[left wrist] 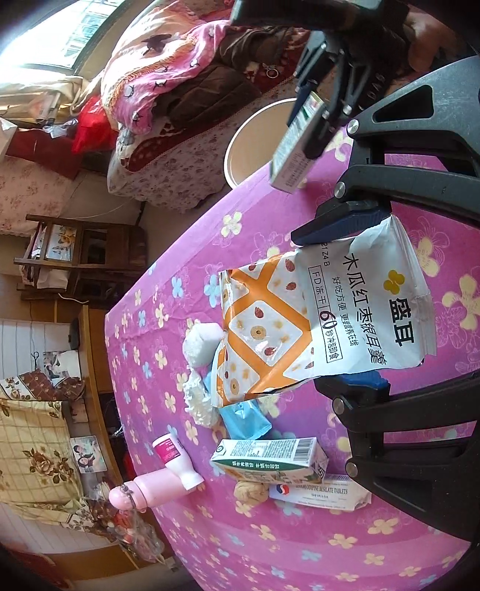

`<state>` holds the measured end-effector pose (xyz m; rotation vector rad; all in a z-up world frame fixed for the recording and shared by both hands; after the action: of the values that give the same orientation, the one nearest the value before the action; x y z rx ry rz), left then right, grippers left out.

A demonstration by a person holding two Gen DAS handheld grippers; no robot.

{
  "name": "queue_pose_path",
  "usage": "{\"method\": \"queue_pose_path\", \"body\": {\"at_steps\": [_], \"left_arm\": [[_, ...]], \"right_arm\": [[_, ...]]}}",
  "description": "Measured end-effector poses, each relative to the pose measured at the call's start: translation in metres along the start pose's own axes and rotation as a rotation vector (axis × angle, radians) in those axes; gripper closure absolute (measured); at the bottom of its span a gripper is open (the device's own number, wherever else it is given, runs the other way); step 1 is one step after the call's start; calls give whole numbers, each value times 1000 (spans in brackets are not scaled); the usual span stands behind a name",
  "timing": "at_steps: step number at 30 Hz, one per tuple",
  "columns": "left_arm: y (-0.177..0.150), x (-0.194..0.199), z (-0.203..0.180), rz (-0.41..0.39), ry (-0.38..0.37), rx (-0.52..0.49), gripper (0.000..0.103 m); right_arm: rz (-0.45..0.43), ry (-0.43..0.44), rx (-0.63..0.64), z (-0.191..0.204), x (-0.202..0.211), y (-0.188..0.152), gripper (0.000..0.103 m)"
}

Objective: Collect trash
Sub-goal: 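Carry the wrapper and the Watermelon Frost box over the white bucket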

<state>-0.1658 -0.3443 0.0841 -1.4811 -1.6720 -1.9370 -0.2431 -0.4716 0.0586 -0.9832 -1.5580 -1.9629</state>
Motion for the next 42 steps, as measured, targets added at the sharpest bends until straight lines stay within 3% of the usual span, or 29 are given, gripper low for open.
{"method": "queue_pose_path", "body": {"at_steps": [5,8,11,19,31,42], "left_arm": [[-3,-10,-6,20,8,-10,46],[-4,-14,-12,26,8,-17,46],[-3,-18,-20,34,7,-31,46],[3,-34,-54,43,-18,-73,46],[15,-69,-128,71,-128,-145,46],[25,-99,-174,110,-260,-133,44]], "right_arm": [[102,-5,19,-3,-17,-22,51],[121,-4,24,-6,-24,-31,51],[110,6,23,-10,-23,-33,52],[-8,-113,13,-51,14,-14,53],[1,-198,-177,-144,11,-19,53],[26,-239,-291,-188,-7,-27,52]]}}
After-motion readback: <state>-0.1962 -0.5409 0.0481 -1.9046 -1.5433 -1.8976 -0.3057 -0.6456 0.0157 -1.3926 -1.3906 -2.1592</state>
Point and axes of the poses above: each gripper's, at about its wrist camera, not at the fingertips, and x roughly against the way its jaws point, z to its left, y to its top, the point moved 7 cm from there along -x, roughly the way its jaws point, and after that the axes turned 4 degrees about x, right-handed, at the moved point
